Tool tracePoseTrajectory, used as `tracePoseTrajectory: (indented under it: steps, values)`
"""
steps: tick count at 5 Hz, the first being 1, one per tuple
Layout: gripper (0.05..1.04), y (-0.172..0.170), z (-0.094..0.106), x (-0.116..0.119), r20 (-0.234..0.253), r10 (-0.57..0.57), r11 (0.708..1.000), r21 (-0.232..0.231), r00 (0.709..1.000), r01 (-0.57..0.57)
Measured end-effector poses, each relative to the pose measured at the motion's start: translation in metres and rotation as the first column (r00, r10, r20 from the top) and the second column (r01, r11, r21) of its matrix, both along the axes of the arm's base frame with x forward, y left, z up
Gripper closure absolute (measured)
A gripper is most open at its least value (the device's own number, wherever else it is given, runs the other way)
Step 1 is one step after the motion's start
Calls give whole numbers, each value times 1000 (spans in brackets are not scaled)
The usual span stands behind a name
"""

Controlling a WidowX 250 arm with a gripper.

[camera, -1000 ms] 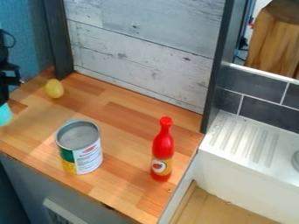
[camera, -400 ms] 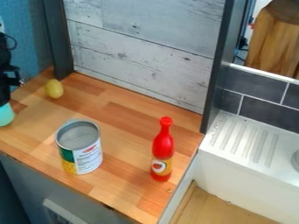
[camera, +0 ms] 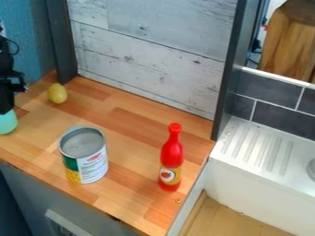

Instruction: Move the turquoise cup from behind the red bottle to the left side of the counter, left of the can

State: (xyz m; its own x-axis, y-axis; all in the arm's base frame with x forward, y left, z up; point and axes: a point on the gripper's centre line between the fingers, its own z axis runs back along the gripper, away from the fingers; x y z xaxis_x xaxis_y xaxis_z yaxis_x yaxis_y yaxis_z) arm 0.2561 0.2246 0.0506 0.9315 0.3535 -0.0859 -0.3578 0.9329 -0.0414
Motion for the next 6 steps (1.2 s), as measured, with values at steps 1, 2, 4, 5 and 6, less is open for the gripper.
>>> tracePoseTrajectory:
  steps: [1, 2, 4, 5, 6]
  values:
    - [975, -7, -2, 6, 13, 10, 1000, -13, 1000, -9]
    - [977, -24, -3, 13, -15, -3, 999, -37, 1000, 3]
    - [727, -39, -13, 29, -33, -13, 993, -117, 999, 9]
    - [447, -40, -13, 29, -25, 1, 993, -117, 1000, -4]
    - [112, -52, 4, 23, -32, 22, 998, -60, 999, -24]
